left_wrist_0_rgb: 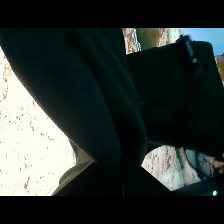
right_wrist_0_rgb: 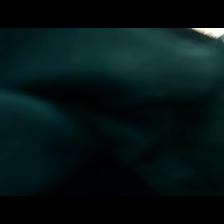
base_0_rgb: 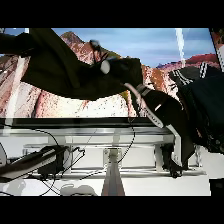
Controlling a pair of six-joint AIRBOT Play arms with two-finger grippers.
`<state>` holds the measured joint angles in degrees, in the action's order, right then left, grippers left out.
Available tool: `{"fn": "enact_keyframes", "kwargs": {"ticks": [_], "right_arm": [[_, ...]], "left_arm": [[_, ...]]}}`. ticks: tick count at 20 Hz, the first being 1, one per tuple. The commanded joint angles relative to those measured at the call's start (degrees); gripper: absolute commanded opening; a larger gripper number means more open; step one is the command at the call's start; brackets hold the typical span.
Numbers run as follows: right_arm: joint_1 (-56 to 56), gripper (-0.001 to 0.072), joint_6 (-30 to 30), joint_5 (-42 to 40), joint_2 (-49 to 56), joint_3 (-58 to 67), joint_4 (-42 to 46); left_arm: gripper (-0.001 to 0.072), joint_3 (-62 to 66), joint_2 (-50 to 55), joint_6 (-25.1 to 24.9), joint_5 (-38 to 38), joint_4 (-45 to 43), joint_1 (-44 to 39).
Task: Fold the clothes and pants, and hang the long-sleeved shirts on hangers.
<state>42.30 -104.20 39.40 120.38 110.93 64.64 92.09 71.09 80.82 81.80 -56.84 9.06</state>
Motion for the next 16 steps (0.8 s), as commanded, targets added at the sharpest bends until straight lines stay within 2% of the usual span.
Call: {"fn": "enact_keyframes", "kwargs": {"ticks": [1, 4, 6, 8, 11, 14, 16], "right_arm": [[4.2, 0.003, 0.2, -3.2, 1.4, 0.0, 3.1], [-0.6, 0.0031, 2.3, 8.9, -1.6, 0.0, 14.8], [-7.0, 0.0031, 2.3, 18.6, -4.2, 0.0, 21.4], [-14.8, 0.0031, 2.3, 26.6, -7.0, 0.0, 25.4], [-26.6, 0.0031, 2.3, 34.6, -11.3, 0.0, 25.4], [-36.1, 0.003, 2.4, 38.2, -15.3, 0.0, 25.4], [-40.7, 0.003, 2.4, 39.1, -17.1, 0.0, 25.4]], "left_arm": [[0.0019, 0.1, 2.5, 0.2, -0.6, 1.6, -2.1], [0.0019, 0.1, 6.5, 0.2, -1.3, 1.6, -6.7], [0.0019, 0.1, 8.8, 0.2, -5.7, 3.4, -11.1], [0.0019, 0.1, 11.2, 0.2, -12.8, 9.0, -16.3], [0.0018, 0.1, 16.1, 0.2, -24.0, 12.9, -26.1], [0.0018, 0.1, 21.5, 0.2, -35.5, 19.5, -36.4], [0.0019, 0.1, 24.6, 0.2, -47.1, 23.1, -42.5]]}}
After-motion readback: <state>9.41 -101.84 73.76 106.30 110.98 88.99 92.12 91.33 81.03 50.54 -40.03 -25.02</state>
